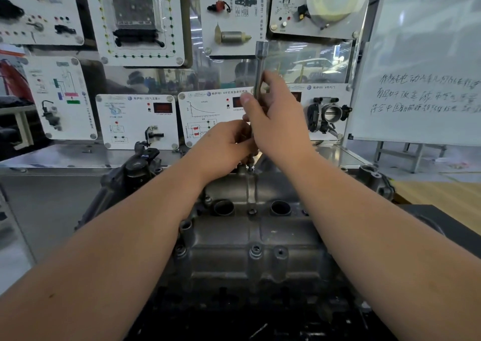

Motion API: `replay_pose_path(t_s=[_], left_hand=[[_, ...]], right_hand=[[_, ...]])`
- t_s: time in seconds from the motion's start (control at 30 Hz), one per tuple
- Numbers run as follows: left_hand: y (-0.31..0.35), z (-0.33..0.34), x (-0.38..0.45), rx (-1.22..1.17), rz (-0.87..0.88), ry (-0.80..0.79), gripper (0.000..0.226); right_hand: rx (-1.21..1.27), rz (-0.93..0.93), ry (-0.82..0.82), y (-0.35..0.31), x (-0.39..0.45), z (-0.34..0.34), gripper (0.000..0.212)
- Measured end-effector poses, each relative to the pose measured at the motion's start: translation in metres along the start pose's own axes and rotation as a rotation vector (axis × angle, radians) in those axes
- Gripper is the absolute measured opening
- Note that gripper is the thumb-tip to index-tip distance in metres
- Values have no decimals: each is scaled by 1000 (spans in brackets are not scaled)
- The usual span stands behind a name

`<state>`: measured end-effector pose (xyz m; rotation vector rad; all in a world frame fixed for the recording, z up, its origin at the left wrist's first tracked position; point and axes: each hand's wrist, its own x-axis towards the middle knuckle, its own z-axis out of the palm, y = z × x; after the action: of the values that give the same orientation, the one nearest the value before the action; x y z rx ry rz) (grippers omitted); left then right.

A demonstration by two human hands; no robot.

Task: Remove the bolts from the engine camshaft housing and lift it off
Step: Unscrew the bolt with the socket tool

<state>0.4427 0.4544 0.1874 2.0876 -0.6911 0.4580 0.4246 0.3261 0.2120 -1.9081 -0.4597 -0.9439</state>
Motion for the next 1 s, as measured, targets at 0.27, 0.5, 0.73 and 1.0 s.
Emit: replay_pose_path(t_s=[0.27, 0.5, 0.73, 1.0], left_hand=[[1, 2, 2, -25, -33, -7, 45], [-2, 1, 4, -23, 6, -22, 26], [-3, 2, 5, -29, -21, -12, 33], [-5, 1, 5, -47, -30, -29, 15]], right_hand=[[-138, -32, 97, 0, 4, -2, 19], [-54, -22, 17, -2, 0, 1, 40], [-121, -51, 49, 2, 2, 0, 18], [-41, -19, -12, 2, 2, -1, 13]])
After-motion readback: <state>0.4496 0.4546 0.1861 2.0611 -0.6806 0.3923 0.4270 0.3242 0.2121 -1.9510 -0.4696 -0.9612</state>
